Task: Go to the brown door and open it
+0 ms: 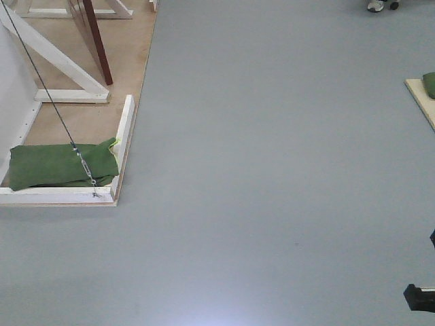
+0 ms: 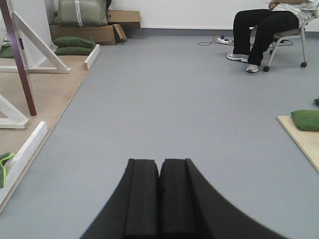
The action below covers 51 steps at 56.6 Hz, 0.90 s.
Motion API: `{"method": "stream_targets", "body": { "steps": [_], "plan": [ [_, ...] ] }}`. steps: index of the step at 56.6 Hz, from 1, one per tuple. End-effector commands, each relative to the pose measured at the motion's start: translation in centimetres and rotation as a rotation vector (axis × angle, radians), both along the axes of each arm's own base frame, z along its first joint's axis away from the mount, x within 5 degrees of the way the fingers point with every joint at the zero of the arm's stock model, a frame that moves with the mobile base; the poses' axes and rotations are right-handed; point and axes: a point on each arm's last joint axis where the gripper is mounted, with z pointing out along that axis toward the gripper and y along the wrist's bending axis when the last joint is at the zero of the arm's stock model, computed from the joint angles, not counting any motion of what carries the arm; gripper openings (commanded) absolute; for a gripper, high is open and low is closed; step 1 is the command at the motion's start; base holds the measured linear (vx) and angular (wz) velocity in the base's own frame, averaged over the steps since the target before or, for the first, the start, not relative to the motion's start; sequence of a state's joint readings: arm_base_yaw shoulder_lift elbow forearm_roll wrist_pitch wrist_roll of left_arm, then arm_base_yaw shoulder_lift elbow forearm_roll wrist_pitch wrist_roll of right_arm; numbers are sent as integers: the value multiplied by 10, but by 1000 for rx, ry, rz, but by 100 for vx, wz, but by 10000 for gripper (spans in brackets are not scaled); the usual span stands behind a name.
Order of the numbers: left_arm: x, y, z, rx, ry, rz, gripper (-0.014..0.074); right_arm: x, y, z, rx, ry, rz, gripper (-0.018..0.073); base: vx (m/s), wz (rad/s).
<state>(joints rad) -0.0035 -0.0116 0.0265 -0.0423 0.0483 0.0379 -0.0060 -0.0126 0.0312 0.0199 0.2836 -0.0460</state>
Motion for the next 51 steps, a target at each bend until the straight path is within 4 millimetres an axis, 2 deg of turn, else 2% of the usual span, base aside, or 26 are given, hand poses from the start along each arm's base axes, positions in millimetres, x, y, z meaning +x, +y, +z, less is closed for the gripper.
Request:
{"method": "stream_targets", "body": {
  "steps": [1,51],
  "plan": [
    [-3,0,14,-12,-115,-1,-3,1,0,6,-12,-87,0,0,4,0],
    [-3,0,14,-12,-115,-1,-3,1,0,6,-12,-89,1,0,10,1]
  ]
}}
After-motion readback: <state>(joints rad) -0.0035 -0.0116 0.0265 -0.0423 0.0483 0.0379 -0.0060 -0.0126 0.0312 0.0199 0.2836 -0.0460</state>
